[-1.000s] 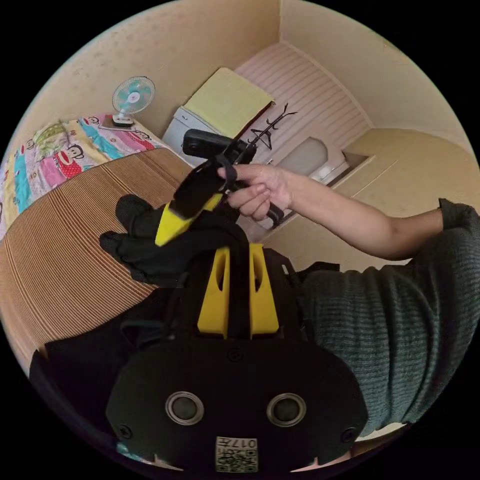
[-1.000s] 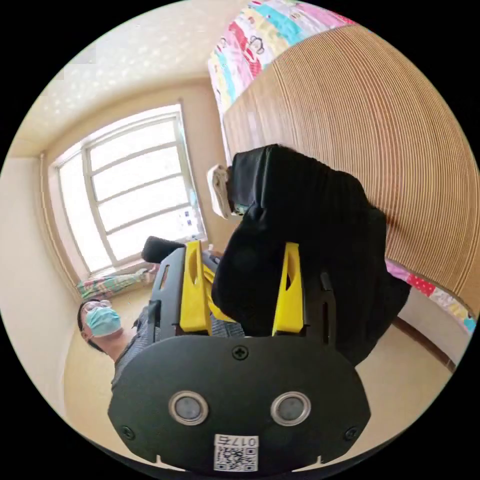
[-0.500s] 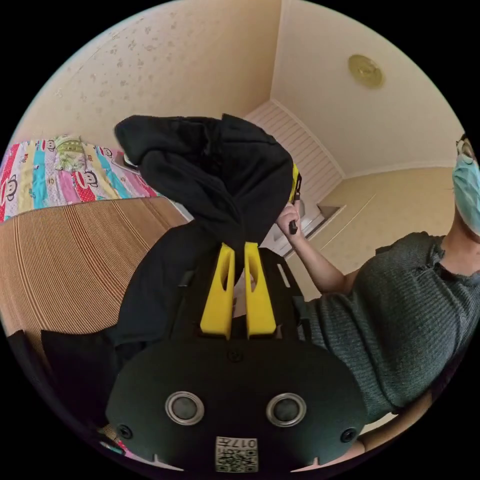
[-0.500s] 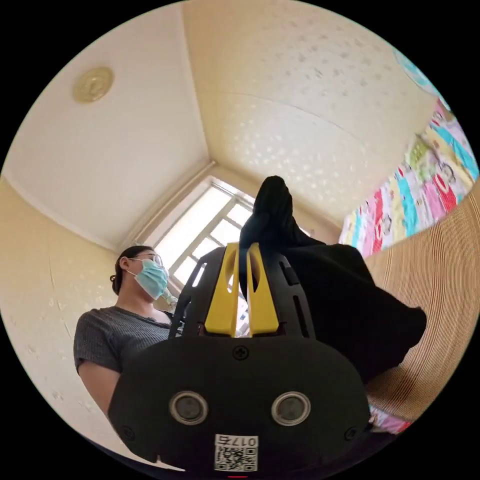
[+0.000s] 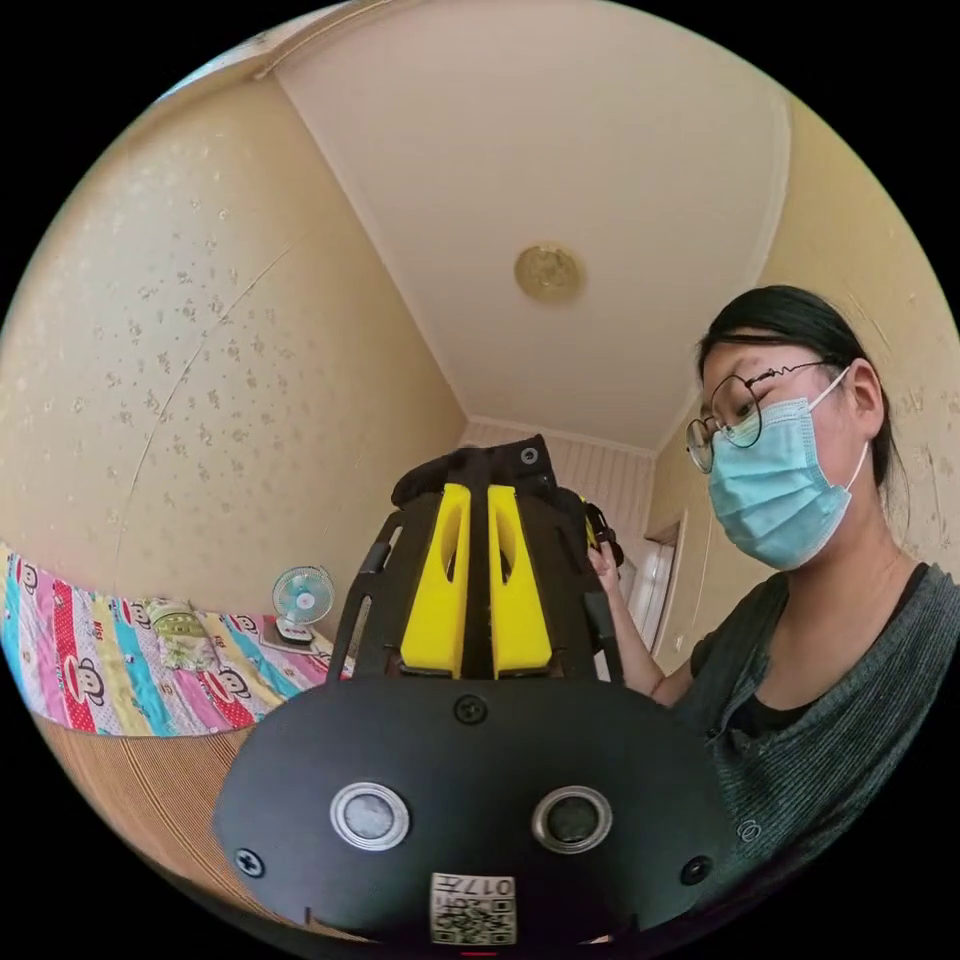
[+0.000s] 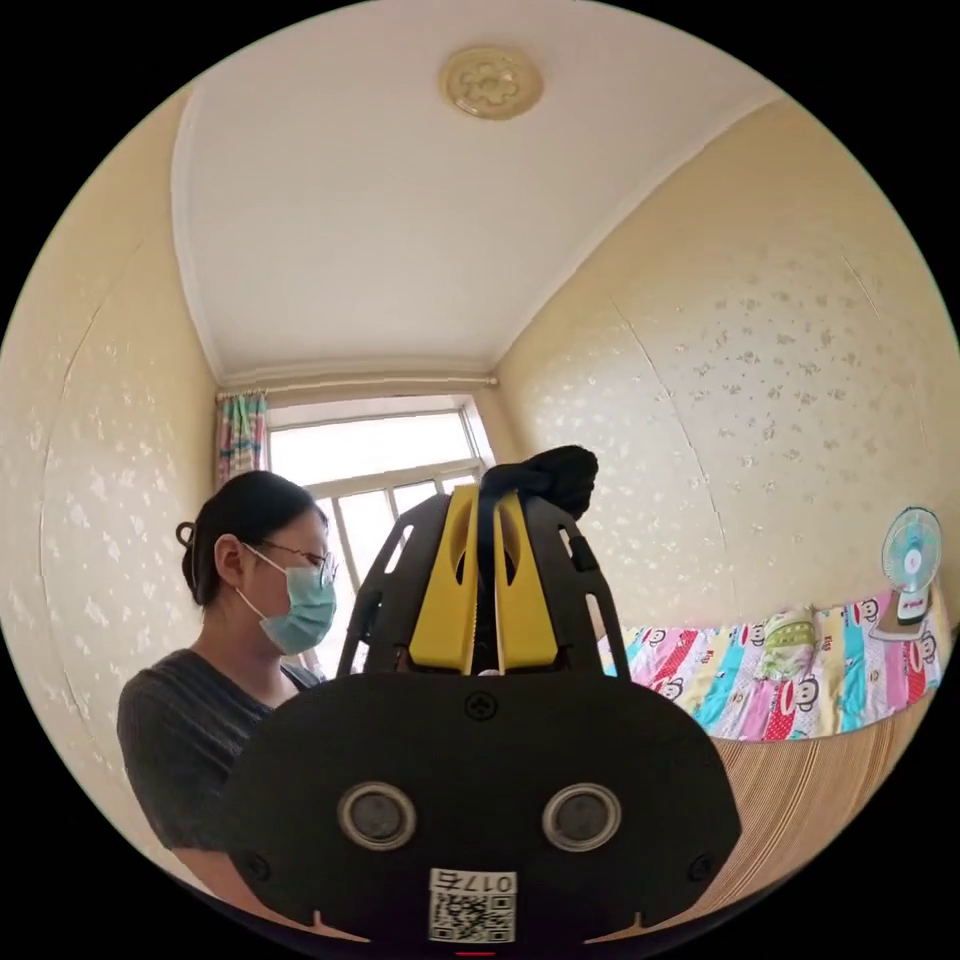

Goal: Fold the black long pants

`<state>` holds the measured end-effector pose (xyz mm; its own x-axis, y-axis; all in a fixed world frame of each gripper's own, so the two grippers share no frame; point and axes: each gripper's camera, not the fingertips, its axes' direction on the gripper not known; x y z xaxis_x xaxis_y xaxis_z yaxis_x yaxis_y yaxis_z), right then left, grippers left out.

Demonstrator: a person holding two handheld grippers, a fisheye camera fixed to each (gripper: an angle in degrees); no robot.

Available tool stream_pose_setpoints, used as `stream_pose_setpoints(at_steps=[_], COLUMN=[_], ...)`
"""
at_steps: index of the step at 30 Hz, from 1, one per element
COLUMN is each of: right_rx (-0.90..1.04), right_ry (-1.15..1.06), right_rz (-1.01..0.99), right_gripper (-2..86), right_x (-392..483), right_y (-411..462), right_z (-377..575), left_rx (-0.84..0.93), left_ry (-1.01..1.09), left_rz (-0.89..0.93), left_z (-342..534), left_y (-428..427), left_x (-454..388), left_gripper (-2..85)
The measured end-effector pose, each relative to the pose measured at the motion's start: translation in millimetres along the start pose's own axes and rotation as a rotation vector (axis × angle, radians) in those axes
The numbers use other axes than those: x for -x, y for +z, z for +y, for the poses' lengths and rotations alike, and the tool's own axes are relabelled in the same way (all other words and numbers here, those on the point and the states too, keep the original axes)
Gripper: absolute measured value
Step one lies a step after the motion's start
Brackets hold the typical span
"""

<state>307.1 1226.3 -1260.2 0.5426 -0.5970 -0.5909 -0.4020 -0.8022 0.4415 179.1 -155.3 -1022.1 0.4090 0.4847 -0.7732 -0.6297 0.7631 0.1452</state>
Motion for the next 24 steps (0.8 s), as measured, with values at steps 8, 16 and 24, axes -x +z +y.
stream_pose_setpoints(at_steps=[8, 16, 24], right_rx=[0.176, 0.271, 0.824], right_ry=[0.168, 0.541, 0.83], right_rz=[0.204, 0.441, 0.579], right_gripper=[1.5, 5.8, 8.3], right_x=[-194.3, -509.8, -670.7], right_y=[59.9, 198.5, 165.8], right_z=[-36.3, -87.9, 157.9], left_rx=[0.27, 0.496, 0.961], left_ry=[-0.163, -0.345, -0.808], left_rz=[-0.299, -0.55, -0.807], left_z=[9.2, 16.7, 324.1], left_y=[110.4, 202.3, 63.6], left_x=[118.7, 377.0, 475.6], left_gripper=[2.7, 7.7, 11.3])
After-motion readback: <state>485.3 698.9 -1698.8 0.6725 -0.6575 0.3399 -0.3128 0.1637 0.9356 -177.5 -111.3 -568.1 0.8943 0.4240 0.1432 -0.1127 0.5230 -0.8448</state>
